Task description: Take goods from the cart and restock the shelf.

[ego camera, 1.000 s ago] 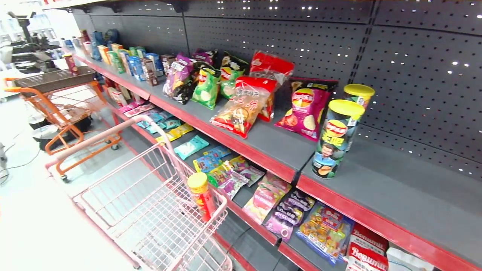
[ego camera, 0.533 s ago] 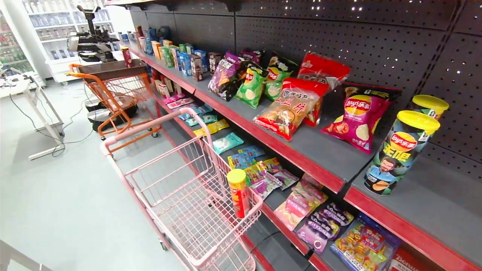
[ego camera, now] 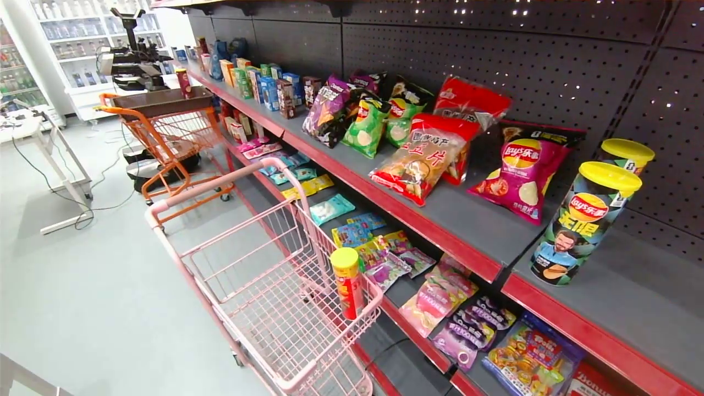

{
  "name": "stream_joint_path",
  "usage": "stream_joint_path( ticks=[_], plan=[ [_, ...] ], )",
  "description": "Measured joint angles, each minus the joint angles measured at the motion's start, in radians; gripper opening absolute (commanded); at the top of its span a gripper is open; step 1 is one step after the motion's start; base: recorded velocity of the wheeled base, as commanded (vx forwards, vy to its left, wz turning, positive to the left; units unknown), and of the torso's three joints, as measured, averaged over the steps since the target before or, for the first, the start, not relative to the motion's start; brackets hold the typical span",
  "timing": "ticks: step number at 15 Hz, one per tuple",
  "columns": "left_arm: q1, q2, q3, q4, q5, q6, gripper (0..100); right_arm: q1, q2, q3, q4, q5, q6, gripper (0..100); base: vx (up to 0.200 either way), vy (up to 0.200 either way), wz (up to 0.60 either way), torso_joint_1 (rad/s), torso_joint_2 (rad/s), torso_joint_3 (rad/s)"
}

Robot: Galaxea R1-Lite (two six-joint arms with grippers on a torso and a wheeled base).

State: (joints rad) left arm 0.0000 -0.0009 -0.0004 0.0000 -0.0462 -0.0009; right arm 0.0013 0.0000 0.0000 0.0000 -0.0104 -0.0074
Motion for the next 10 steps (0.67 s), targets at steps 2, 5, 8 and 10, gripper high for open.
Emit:
stream_joint_path(
  ticks=[2, 5, 8, 10],
  plan=[
    [0.0, 0.0, 0.0, 0.0, 0.0, 0.0, 100, -0.001, 0.0, 0.0, 0.0, 0.0, 0.0, 100, 0.0, 0.0, 0.0, -0.107, 0.23, 0.142],
    [0.0, 0.0, 0.0, 0.0, 0.0, 0.0, 100, 0.0, 0.0, 0.0, 0.0, 0.0, 0.0, 100, 0.0, 0.0, 0.0, -0.132, 0.34, 0.189],
    [0.0, 0.0, 0.0, 0.0, 0.0, 0.0, 100, 0.0, 0.0, 0.0, 0.0, 0.0, 0.0, 100, 0.0, 0.0, 0.0, -0.141, 0.34, 0.196],
    [0.0, 0.0, 0.0, 0.0, 0.0, 0.0, 100, 0.0, 0.0, 0.0, 0.0, 0.0, 0.0, 100, 0.0, 0.0, 0.0, -0.151, 0.37, 0.215]
  ],
)
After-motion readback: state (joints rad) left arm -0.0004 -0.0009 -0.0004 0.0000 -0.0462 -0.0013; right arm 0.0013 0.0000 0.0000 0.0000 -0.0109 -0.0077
